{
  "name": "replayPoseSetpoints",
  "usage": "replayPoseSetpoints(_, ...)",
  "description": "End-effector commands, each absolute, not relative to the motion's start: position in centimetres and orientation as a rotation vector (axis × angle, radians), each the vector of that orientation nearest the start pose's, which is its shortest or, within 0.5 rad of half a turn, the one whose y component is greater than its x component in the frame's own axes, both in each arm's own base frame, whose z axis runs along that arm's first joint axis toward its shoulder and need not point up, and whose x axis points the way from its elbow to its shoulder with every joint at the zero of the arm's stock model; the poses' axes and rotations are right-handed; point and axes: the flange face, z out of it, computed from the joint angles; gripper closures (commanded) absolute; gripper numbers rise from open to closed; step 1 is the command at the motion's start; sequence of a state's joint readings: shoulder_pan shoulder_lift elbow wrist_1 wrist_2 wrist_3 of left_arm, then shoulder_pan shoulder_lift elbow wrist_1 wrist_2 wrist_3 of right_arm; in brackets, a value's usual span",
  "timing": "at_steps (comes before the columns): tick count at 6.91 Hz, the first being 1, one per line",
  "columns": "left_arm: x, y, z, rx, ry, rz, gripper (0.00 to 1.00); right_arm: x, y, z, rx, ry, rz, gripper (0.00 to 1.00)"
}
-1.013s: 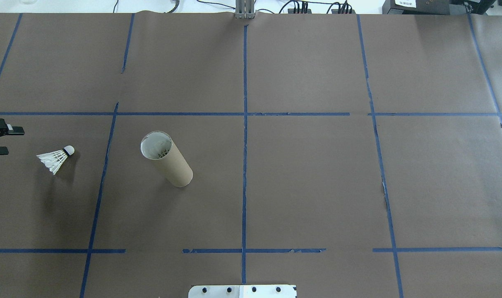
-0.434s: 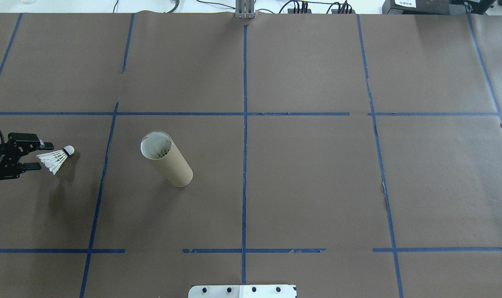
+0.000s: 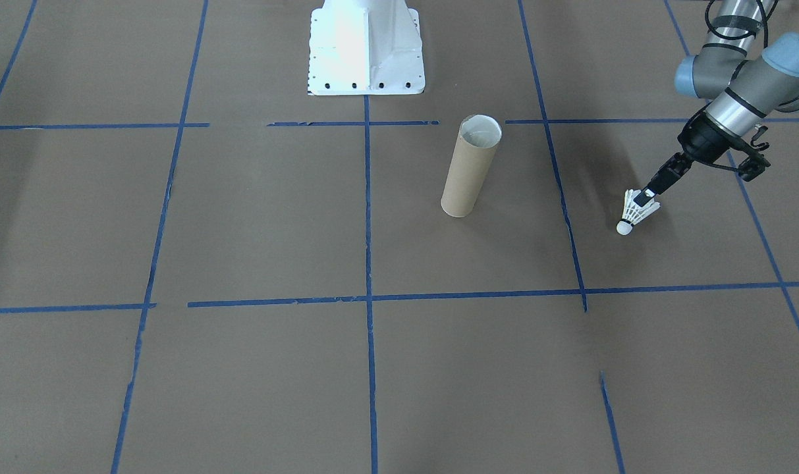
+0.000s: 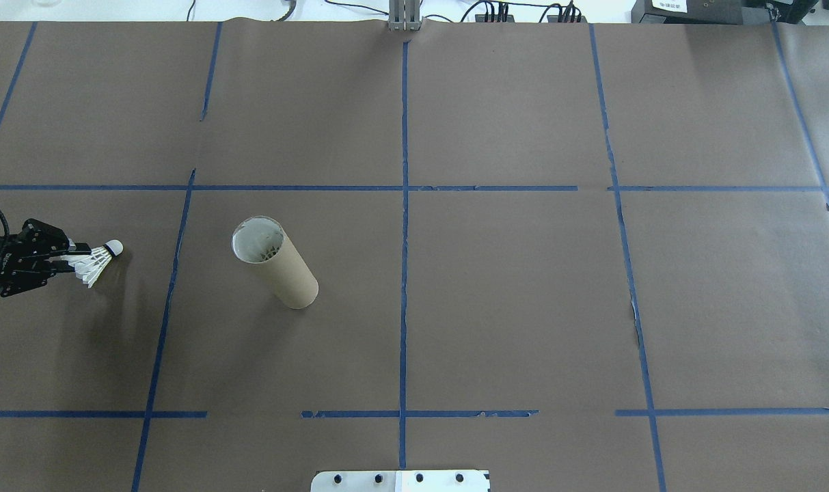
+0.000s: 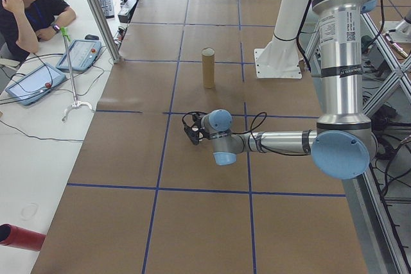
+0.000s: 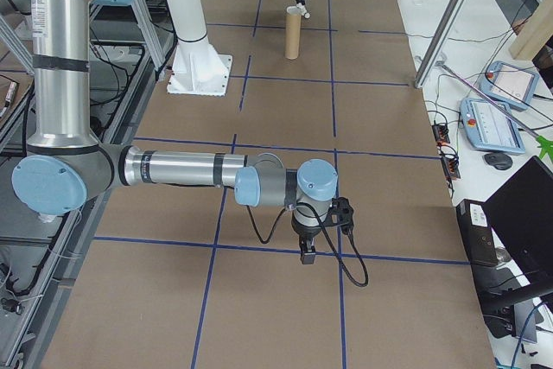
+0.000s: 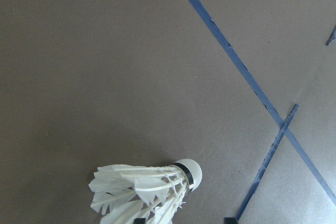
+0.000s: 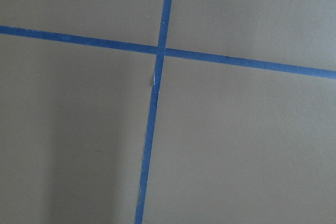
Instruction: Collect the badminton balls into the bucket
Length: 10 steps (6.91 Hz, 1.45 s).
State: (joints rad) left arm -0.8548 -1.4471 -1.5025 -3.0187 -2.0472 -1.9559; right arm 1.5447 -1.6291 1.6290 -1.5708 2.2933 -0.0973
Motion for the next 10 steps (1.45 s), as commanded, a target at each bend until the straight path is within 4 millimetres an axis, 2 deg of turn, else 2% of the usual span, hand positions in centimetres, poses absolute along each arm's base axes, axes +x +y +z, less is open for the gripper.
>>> replayPoseSetpoints(1, 22.7, -39.0, 58.3, -0.158, 1.330, -0.724, 1.00, 5.5, -46.9, 66.1, 0.026, -0.722, -0.117, 0.00)
replayPoseSetpoints(2, 22.3, -39.2, 56.7, -0.208, 1.323, -0.695, 1.00, 5.5, -46.9, 66.1, 0.026, -0.722, -0.117, 0.00)
replayPoseSetpoints(3, 21.5, -40.1, 54.2, -0.272, 1.301, -0.684, 1.00, 5.5, -46.9, 66.1, 0.026, -0.722, -0.117, 0.00)
replayPoseSetpoints(5, 20.0, -41.7, 48.8, -0.244, 1.265, -0.560, 1.00, 5.5, -46.9, 66.1, 0.027, -0.722, -0.118, 0.00)
replayPoseSetpoints(7, 20.6, -42.6, 44.2, -0.213, 1.160, -0.475, 1.00, 5.5, -46.9, 66.1, 0.026, -0.722, -0.117, 0.00)
replayPoseSetpoints(10, 22.1, -45.5, 34.3, -0.191, 1.092, -0.408, 1.00, 5.5, -46.9, 66.1, 0.026, -0.722, -0.117, 0.00)
